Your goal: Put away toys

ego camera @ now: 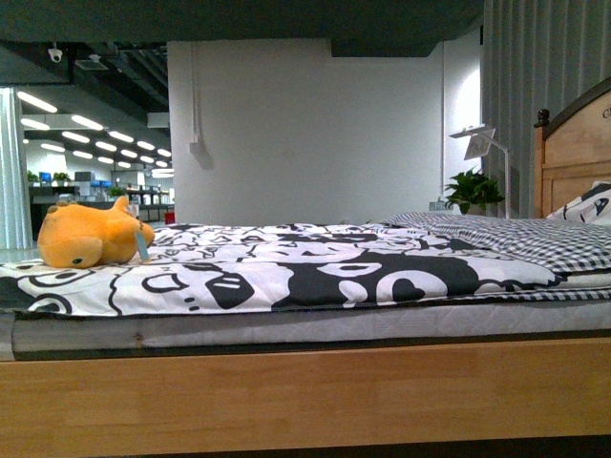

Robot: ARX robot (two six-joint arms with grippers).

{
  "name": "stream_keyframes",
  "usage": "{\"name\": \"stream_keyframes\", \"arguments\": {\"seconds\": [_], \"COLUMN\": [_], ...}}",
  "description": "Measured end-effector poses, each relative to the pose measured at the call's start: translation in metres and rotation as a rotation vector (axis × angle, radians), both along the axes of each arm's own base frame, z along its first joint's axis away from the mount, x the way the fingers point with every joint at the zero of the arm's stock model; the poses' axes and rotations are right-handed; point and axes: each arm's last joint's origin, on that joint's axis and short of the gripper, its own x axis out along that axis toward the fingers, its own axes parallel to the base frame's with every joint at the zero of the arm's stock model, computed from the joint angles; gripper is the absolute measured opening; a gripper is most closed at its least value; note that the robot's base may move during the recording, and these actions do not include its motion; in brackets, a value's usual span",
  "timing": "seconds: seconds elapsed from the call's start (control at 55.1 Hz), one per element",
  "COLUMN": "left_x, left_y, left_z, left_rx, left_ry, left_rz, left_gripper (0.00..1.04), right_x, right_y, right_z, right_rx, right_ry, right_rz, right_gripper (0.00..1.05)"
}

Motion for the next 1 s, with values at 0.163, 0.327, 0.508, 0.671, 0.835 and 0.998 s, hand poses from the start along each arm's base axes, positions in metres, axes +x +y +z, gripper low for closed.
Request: {"name": "stream_keyframes", "arguments": {"seconds": [0.163,0.327,0.508,0.671,0.835,0.998], "left_x": [0.0,0.0,0.0,0.0,0.0,0.0], "left_y": [0.0,0.0,0.0,0.0,0.0,0.0], "left_z": [0.0,0.0,0.0,0.0001,0.0001,0.0001], "left_rx": [0.0,0.0,0.0,0.0,0.0,0.0], "left_ry": [0.0,0.0,0.0,-0.001,-0.001,-0.001], "left_rz": [0.0,0.001,0.0,0.0,0.0,0.001], "left_gripper": [0.98,0.98,0.98,0.98,0.98,0.98], "right_x": [0.0,0.0,0.0,0.0,0.0,0.0], "right_y": [0.0,0.0,0.0,0.0,0.0,0.0], "right_z": [0.0,0.0,0.0,0.0,0.0,0.0], "right_rx": [0.0,0.0,0.0,0.0,0.0,0.0], "right_ry": [0.0,0.0,0.0,0.0,0.0,0.0], "right_rz": [0.0,0.0,0.0,0.0,0.0,0.0], "right_gripper": [0.98,0.98,0.98,0.98,0.98,0.98]}}
